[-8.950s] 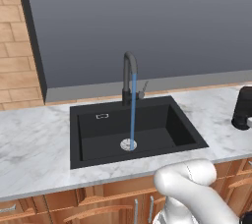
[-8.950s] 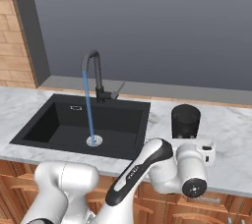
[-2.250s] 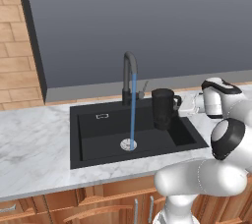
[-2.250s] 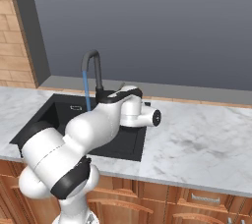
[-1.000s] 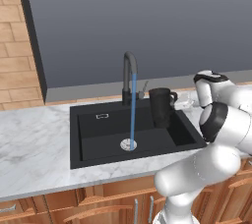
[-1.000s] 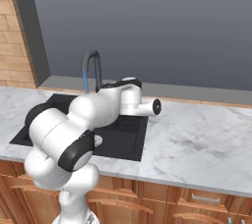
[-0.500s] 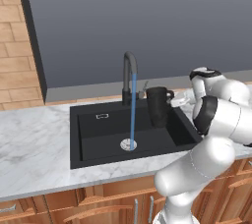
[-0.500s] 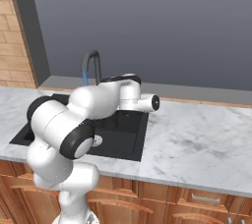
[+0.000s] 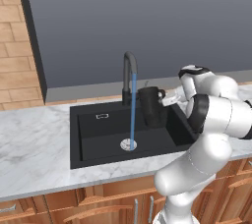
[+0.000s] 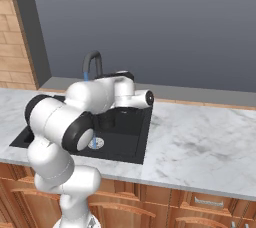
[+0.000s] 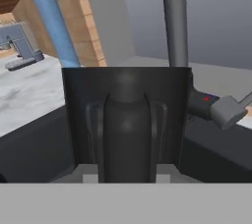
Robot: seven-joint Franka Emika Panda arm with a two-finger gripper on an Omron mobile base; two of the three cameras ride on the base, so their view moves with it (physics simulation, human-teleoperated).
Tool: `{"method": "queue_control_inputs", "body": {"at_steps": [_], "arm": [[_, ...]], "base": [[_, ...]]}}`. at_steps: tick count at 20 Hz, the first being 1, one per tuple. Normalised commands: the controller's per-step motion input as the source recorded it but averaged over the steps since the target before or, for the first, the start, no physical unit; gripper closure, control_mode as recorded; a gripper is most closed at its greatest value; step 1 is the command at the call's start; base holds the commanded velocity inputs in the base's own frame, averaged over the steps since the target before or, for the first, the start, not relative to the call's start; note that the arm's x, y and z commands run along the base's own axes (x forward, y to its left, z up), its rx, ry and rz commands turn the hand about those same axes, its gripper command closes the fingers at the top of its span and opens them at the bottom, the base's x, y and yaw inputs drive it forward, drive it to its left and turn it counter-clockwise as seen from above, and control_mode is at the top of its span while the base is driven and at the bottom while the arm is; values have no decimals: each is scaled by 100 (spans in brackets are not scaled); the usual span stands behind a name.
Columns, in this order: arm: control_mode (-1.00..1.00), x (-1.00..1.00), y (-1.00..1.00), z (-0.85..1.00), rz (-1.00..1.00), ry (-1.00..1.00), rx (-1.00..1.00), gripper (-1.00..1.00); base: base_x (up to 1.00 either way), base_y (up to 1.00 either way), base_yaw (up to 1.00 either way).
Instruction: Turn on the sink faucet and place the jug under the water for a few seconds to fill it up.
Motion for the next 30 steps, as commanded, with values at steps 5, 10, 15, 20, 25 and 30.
{"method": "queue_control_inputs", "body": {"at_steps": [5, 10, 15, 20, 25, 30], "arm": [[-100, 0, 29, -9, 5, 0, -8, 100], [-100, 0, 30, -5, 1, 0, -6, 100], [-100, 0, 8, 0, 0, 0, 0, 100], [-100, 0, 8, -1, 0, 0, 0, 100], [-100, -2, 9, -1, 0, -4, -1, 100], [-100, -6, 19, -8, 0, -7, -4, 100]], "base": [[0, 0, 0], [0, 0, 0], [0, 0, 0], [0, 0, 0], [0, 0, 0], [0, 0, 0]]}}
